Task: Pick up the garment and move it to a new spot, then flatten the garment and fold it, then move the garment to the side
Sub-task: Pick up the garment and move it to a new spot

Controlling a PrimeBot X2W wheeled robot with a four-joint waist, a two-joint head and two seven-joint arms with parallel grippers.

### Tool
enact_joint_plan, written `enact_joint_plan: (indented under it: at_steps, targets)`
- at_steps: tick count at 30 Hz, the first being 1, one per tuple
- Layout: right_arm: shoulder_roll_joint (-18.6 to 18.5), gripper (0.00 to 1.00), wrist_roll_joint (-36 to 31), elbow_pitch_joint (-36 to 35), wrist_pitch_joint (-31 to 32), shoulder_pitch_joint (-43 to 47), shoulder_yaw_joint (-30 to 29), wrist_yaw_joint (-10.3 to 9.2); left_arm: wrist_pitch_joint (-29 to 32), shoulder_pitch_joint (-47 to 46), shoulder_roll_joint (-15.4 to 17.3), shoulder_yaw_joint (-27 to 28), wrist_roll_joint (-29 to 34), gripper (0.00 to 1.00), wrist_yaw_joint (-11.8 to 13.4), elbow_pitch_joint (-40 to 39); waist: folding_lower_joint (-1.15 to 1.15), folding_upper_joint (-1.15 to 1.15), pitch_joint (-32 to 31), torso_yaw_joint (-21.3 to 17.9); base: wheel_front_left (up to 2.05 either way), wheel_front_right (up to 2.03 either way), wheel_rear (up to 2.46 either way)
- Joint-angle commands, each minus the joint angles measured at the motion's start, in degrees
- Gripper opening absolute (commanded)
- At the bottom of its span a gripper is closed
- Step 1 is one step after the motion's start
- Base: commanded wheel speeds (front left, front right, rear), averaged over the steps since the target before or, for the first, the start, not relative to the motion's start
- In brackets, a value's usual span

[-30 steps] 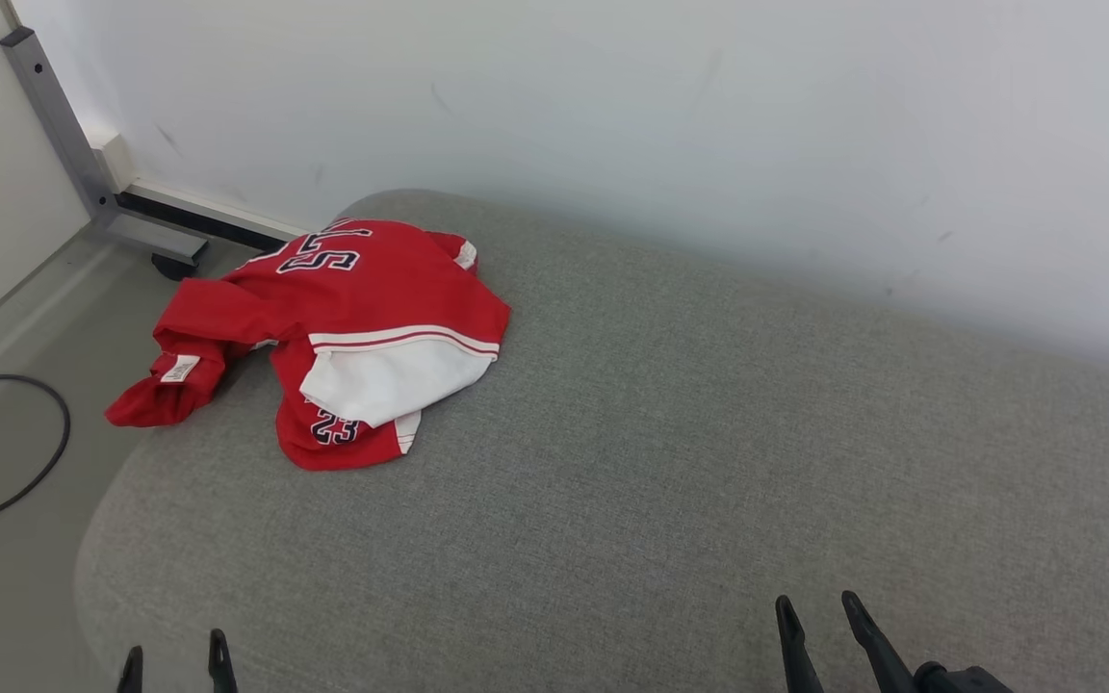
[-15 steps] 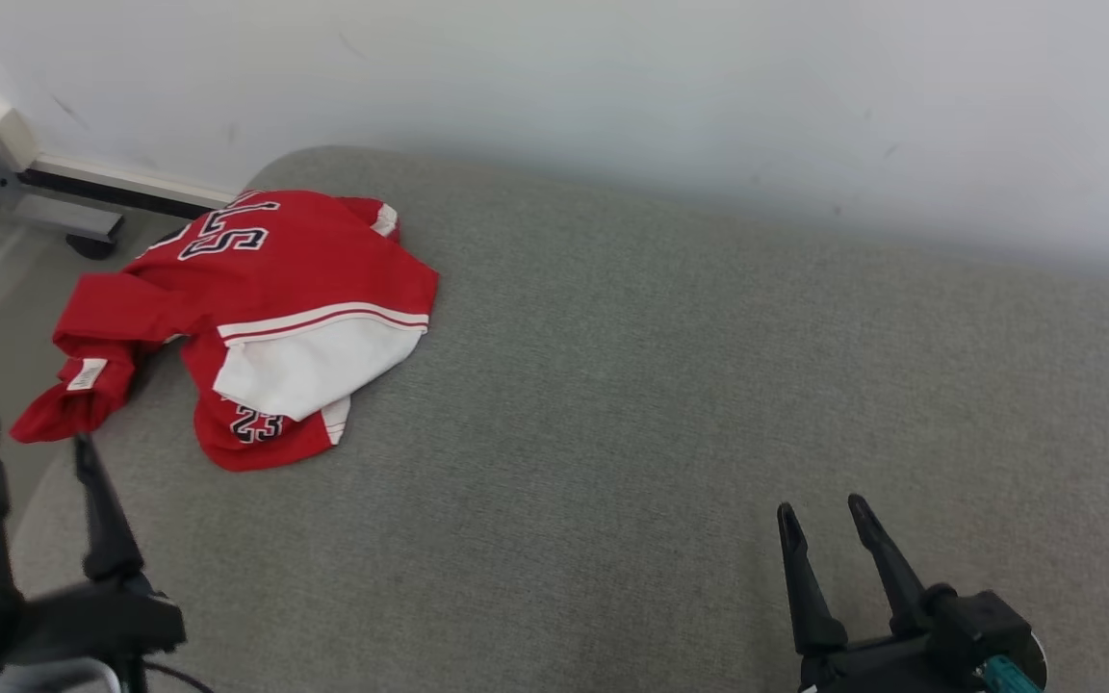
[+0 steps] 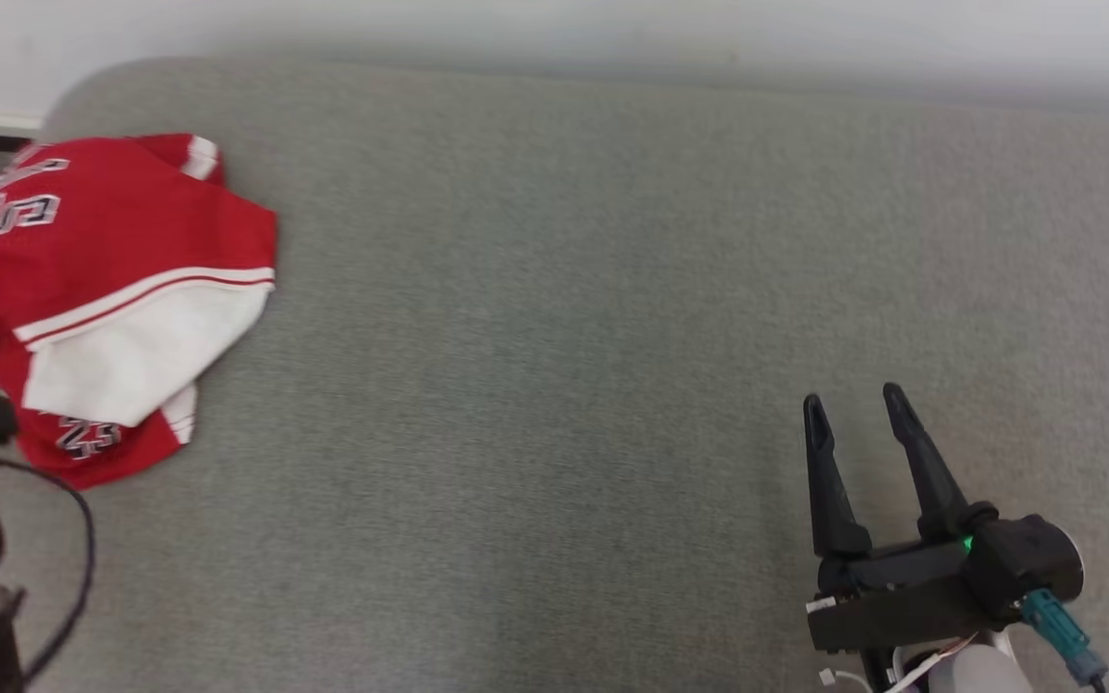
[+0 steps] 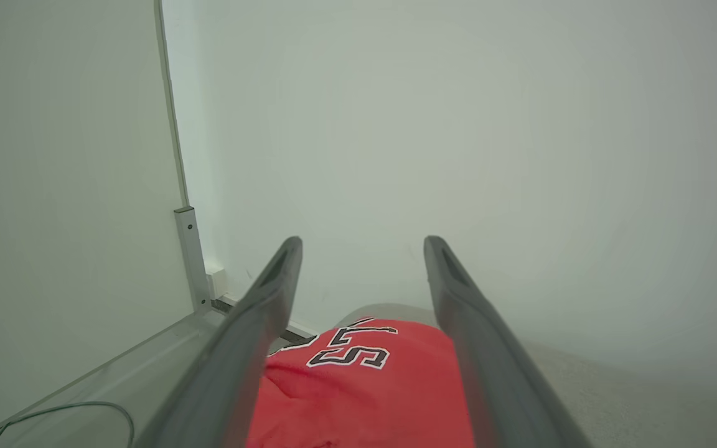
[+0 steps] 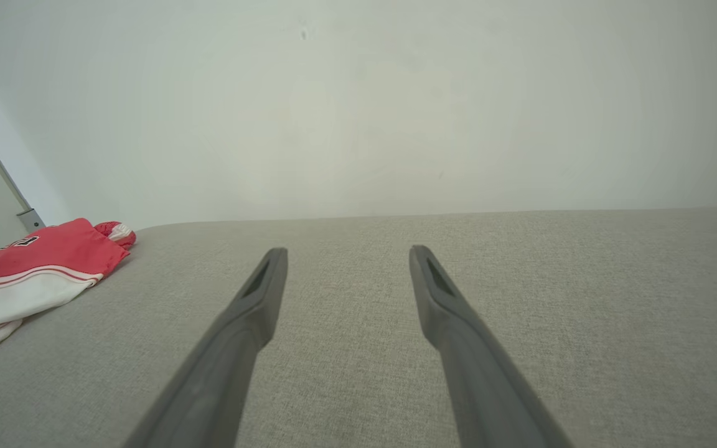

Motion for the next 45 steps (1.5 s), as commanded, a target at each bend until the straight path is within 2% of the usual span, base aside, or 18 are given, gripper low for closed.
enact_joint_plan:
  at_steps: [1, 6, 13, 17, 23, 29, 30, 32, 45]
  targets:
    - [0.0, 1.00, -0.4, -0.8, 0.0, -1.0, -0.2, -0.12, -0.2, -2.9, 1.5, -0.5, -1.0, 1.00, -0.3, 2.8, -0.02, -0.01, 5.9, -5.6, 0.00, 0.00, 0.00]
    - [0.1, 1.00, -0.4, -2.7, 0.0, -2.3, -0.3, -0.12, 0.9, -10.8, 6.4, -2.6, -3.6, 1.00, -0.3, 10.4, -0.02, -0.01, 8.7, -8.0, 0.00, 0.00, 0.00]
    - [0.1, 1.00, -0.1, -4.7, 0.0, -3.4, -0.6, -0.12, 6.5, -17.7, 13.3, -10.8, -4.9, 1.00, -0.3, 18.7, -0.02, -0.01, 11.7, -10.6, 0.00, 0.00, 0.00]
    - [0.1, 1.00, 0.3, -5.4, 0.0, -3.4, -0.9, -0.12, 11.3, -20.3, 15.9, -13.3, -5.8, 1.00, -0.3, 23.5, -0.02, -0.01, 13.0, -12.0, 0.00, 0.00, 0.00]
    - [0.1, 1.00, 0.5, -6.1, 0.0, -3.8, -1.5, -0.12, 21.9, -23.5, 18.2, -17.2, -6.1, 1.00, -0.3, 29.6, -0.02, -0.01, 14.6, -13.1, 0.00, 0.00, 0.00]
    - [0.1, 1.00, 0.4, -6.7, 0.0, -3.7, -2.0, -0.12, 27.4, -25.1, 19.1, -19.3, -7.5, 1.00, -0.3, 32.2, -0.02, -0.01, 15.5, -13.3, 0.00, 0.00, 0.00]
    - [0.1, 1.00, 0.3, -6.7, 0.0, -3.7, -2.1, -0.12, 28.0, -25.1, 19.1, -19.6, -7.7, 0.95, -0.3, 32.5, -0.02, -0.01, 15.5, -13.3, 0.00, 0.00, 0.00]
    - [0.1, 1.00, 0.1, -6.6, 0.0, -3.8, -2.1, -0.12, 27.8, -25.0, 19.2, -20.5, -7.5, 0.00, -0.3, 32.9, -0.02, -0.01, 15.5, -13.1, 0.00, 0.00, 0.00]
    - [0.1, 1.00, 0.1, -5.5, 0.0, -2.4, -1.8, -0.12, 14.3, -27.5, 19.9, -24.5, -7.4, 0.00, -0.3, 30.2, -0.02, -0.01, 10.4, -10.3, 0.00, 0.00, 0.00]
